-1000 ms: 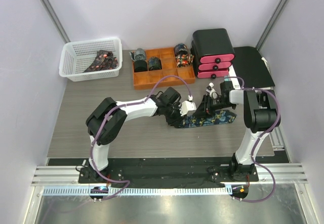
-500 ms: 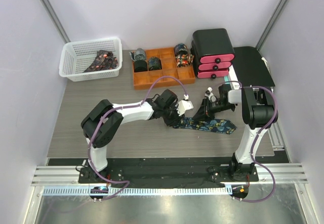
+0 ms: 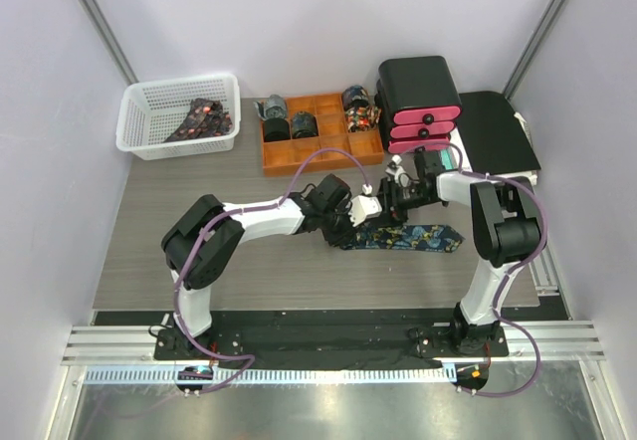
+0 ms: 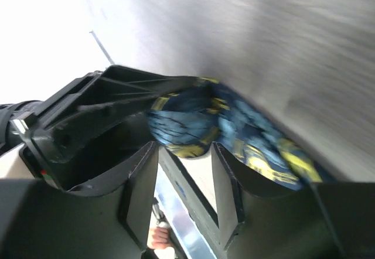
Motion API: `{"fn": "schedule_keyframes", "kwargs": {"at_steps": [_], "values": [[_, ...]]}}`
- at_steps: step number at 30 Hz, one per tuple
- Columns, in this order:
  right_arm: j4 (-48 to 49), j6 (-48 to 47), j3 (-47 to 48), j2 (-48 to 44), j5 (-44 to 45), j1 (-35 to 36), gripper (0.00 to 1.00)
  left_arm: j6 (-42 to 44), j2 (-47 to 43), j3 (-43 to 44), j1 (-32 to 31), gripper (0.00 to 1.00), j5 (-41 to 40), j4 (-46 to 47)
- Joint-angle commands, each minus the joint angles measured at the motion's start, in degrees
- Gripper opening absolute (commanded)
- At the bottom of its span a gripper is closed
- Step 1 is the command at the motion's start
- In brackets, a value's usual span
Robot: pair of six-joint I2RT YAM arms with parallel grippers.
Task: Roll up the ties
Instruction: Roll the tie at the center of the board.
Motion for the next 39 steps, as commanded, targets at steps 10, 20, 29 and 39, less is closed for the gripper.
{"fn": "schedule_keyframes", "kwargs": {"at_steps": [10,20,29,39], "values": [[15.09,10.91,-4.47,0.9,-2.66,4.8,0.39,0.54,3.36,-0.78,0.11,0.26,-4.25,-4.97],[11.5,4.86,-5.79,3.98,-0.81,1.82,0.01,0.28,2.66,-0.86,1.16,0.32,-2.15,-5.24],[8.33,-1.21,-4.04,5.56,2.61,0.49,0.01,-0.95,-4.36,-4.63,3.53,0.67,8.92,1.77],[2.89,-7.8,-2.8,8.11,7.09,-0.3,0.01,-2.98,-9.74,-12.99,5.82,0.84,16.83,17.08]]}}
